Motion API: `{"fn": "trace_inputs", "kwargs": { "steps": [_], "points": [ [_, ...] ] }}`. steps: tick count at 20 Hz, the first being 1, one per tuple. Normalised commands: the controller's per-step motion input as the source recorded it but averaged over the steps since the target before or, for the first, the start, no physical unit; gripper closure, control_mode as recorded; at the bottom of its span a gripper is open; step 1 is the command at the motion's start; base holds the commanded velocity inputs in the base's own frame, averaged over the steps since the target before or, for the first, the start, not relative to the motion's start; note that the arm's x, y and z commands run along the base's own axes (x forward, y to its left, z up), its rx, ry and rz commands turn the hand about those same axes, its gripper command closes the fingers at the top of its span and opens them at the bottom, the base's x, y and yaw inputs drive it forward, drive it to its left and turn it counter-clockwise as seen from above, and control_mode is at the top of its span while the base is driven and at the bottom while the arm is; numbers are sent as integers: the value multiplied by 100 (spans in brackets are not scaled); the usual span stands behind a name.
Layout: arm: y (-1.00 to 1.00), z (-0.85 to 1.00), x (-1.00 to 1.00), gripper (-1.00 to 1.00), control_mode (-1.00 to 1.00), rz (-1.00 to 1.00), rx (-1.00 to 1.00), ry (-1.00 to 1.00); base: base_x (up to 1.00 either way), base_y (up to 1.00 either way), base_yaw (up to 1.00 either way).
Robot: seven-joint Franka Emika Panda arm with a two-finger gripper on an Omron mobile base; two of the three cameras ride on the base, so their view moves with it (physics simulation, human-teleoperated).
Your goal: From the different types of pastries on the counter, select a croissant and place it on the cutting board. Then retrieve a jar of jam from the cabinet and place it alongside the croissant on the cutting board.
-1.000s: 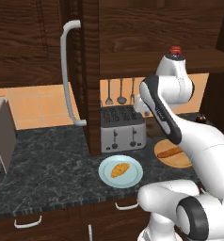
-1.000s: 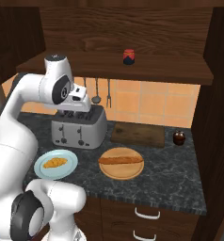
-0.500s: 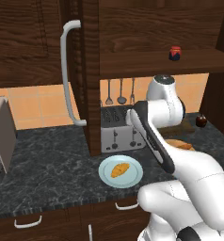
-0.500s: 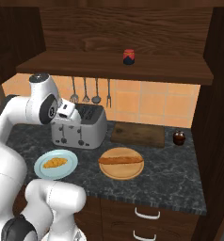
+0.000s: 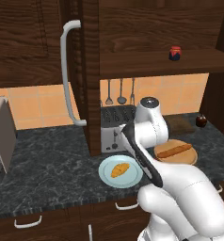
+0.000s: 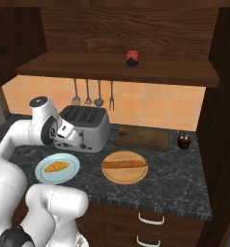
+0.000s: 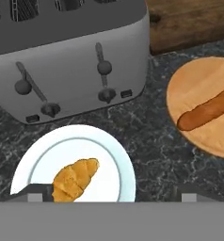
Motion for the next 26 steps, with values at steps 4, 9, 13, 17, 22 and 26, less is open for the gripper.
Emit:
{"fn": "trace_inputs", "kwargs": {
  "steps": [4,9,13,17,22,26],
  "points": [
    [35,-69,30,-100,-100,-8,18,24,0,0,0],
    [53,-47,4,-100,-100,-13,7,10,0,0,0],
    [43,-45,2,-100,-100,-28,0,3,0,0,0],
    [0,-67,6,-100,-100,-21,1,11,0,0,0],
    [0,-31,26,-100,-100,-16,2,9,0,0,0],
    [7,-57,39,-100,-100,-11,1,19,0,0,0]
  ]
}}
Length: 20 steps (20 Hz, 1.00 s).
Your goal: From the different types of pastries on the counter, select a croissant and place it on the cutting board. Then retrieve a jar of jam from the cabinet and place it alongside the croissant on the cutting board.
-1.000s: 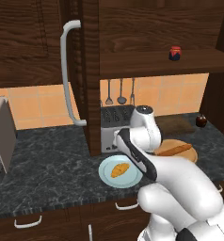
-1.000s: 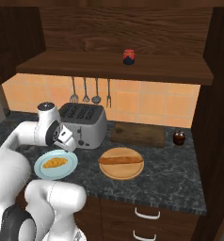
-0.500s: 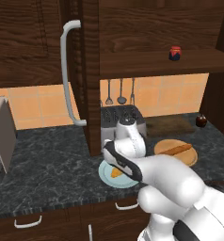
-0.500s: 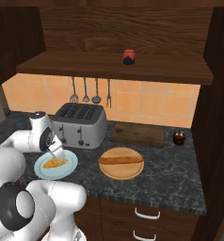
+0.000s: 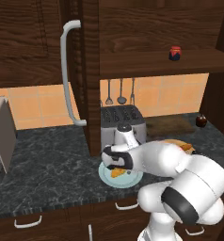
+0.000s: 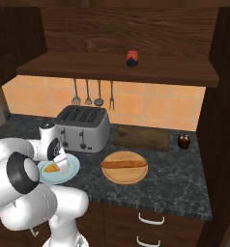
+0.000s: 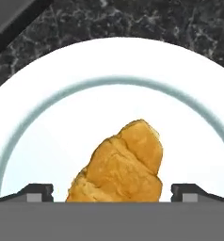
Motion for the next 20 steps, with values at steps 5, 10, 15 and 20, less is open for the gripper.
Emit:
{"fn": "trace_inputs", "kwargs": {
  "steps": [5,10,15,20],
  "points": [
    [20,-36,33,100,-100,-1,-1,20,0,0,0],
    [-78,72,-5,100,-100,15,11,-1,0,0,0],
    [-100,5,-10,100,-100,9,3,-5,0,0,0],
    [-100,25,35,100,-100,7,16,-17,0,0,0]
  ]
}}
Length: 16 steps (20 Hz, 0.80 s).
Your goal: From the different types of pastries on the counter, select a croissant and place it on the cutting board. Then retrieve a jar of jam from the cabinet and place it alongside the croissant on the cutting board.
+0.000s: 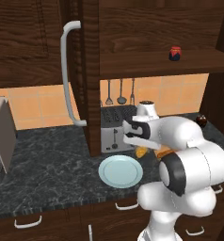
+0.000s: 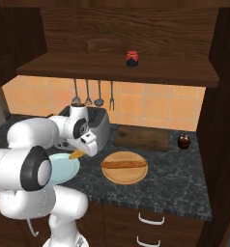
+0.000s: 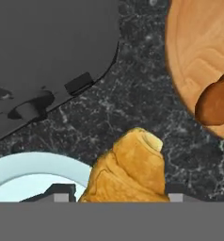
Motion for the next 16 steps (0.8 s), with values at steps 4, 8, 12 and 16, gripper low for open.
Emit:
{"fn": "trace_inputs", "kwargs": {
  "steps": [4,8,12,16],
  "points": [
    [-100,24,32,100,-100,8,14,-30,0,0,0],
    [-100,18,48,100,-100,11,16,-28,0,0,0],
    [-100,32,70,100,-100,13,19,-23,0,0,0],
    [-100,23,83,100,-100,17,16,-26,0,0,0]
  ]
}}
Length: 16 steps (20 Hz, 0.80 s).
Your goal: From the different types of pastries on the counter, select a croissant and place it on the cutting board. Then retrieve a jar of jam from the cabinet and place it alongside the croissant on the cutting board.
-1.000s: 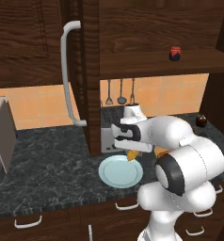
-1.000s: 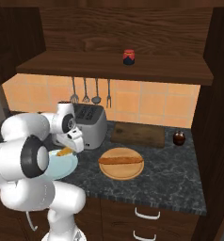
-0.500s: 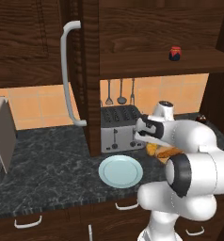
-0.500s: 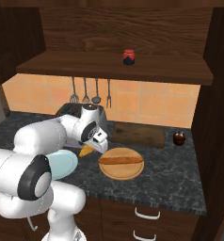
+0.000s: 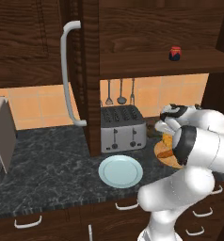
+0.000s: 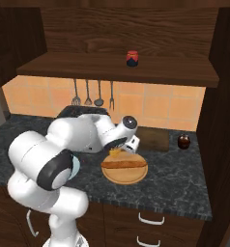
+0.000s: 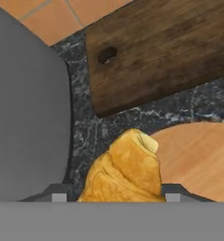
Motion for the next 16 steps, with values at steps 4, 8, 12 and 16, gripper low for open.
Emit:
{"fn": "trace_inputs", "kwargs": {
  "steps": [4,8,12,16],
  "points": [
    [-100,6,100,100,-100,31,7,-12,0,0,0],
    [-62,13,100,100,-100,30,0,0,0,0,0],
    [-7,18,100,100,-100,19,-11,9,0,0,0],
    [22,-6,87,100,-100,9,-16,7,0,0,0]
  ]
}}
